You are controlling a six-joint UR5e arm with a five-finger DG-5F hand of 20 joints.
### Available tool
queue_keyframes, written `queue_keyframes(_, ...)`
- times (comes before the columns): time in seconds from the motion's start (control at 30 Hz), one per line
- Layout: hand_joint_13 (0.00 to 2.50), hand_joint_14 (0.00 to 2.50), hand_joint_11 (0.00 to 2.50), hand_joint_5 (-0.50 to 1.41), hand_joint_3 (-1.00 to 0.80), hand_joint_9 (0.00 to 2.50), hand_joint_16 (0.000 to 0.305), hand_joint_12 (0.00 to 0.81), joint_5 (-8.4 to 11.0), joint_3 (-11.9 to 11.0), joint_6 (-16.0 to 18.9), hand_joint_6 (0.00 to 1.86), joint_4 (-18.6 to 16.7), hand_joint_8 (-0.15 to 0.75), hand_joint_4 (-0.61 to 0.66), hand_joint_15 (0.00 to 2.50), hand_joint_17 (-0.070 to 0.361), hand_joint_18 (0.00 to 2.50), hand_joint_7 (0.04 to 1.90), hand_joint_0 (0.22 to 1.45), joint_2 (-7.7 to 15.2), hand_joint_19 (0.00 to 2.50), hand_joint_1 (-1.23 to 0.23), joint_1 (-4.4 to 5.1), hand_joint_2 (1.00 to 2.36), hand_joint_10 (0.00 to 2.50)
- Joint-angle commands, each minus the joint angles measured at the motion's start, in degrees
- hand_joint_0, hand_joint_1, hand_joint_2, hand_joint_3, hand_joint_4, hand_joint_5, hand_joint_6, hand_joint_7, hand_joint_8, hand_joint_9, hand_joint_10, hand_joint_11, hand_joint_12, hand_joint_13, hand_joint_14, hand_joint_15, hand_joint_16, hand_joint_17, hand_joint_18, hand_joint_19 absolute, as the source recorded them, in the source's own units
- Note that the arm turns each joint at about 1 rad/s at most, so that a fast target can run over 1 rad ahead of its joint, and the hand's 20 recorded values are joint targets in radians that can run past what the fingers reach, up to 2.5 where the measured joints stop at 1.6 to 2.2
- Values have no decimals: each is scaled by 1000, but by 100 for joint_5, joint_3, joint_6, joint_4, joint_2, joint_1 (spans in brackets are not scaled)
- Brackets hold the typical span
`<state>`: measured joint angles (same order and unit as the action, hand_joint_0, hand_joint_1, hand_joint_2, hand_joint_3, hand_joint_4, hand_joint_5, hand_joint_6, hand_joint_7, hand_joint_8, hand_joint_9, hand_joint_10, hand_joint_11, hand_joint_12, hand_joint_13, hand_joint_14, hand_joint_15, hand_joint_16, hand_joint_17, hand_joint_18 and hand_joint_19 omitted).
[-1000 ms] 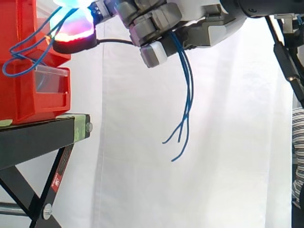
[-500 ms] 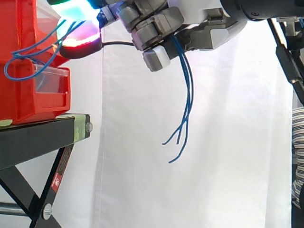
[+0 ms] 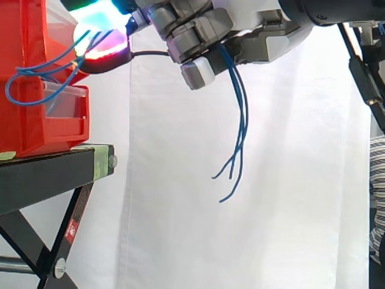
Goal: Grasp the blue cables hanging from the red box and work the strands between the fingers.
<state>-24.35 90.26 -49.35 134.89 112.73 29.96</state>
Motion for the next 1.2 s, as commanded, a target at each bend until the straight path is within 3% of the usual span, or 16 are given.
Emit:
queue_keyframes(0.0, 1081, 2500, 2500, 267, -81, 987, 46, 419, 0, 9, -4, 3, -33, 384, 214, 1644, 104, 1462, 1404, 1171, -5, 1184, -599, 1, 1020, 2500)
queue_keyframes(0.17, 1081, 2500, 2500, 296, -251, 987, 46, 419, 9, 0, -4, 0, -77, 384, 200, 1644, 104, 1462, 1404, 1210, 4, 1184, -599, 1, 1022, 2500)
queue_keyframes(0.3, 1081, 2500, 2500, 238, -605, 987, 46, 419, 9, 0, -4, 3, -77, 384, 222, 1644, 104, 1462, 1359, 957, 4, 1184, -588, 10, 1018, 2500)
queue_keyframes(0.53, 1081, 2500, 2500, 216, -701, 987, 46, 419, -35, 9, 13, 0, 55, 384, 215, 1644, 104, 1462, 1441, 891, 4, 1184, -585, 1, 1013, 2500)
queue_keyframes(0.63, 1081, 2500, 2500, 180, -756, 987, 46, 419, -96, 0, 22, 83, 143, 384, 213, 1644, 104, 1462, 1443, 857, -5, 1184, -586, 1, 1010, 2500)
queue_keyframes(0.67, 1081, 2500, 2500, 137, -779, 987, 46, 419, -114, 9, 22, 209, 152, 384, 229, 1644, 104, 1462, 1385, 847, -5, 1184, -587, 10, 1010, 2500)
queue_keyframes(0.7, 1081, 2500, 2500, 80, -785, 987, 46, 419, -132, 9, 22, 340, 161, 384, 244, 1644, 104, 1462, 1310, 839, -5, 1184, -588, 1, 1009, 2500)
queue_keyframes(0.87, 1081, 2500, 2500, 51, -764, 987, 46, 419, -413, 9, -4, 373, 275, 384, 247, 1644, 104, 1462, 1288, 838, -5, 1184, -597, 10, 1010, 2500)
queue_keyframes(1.0, 1081, 2500, 2500, 37, -599, 987, 46, 419, -606, 0, -127, 404, 293, 384, 241, 1644, 104, 1462, 1269, 925, -5, 1184, -613, 10, 1015, 2500)
queue_keyframes(1.17, 1081, 2500, 2500, 24, -411, 987, 46, 419, -580, 9, -180, 484, 240, 384, 238, 1644, 104, 1462, 1222, 1029, -5, 1184, -607, 10, 1019, 2500)
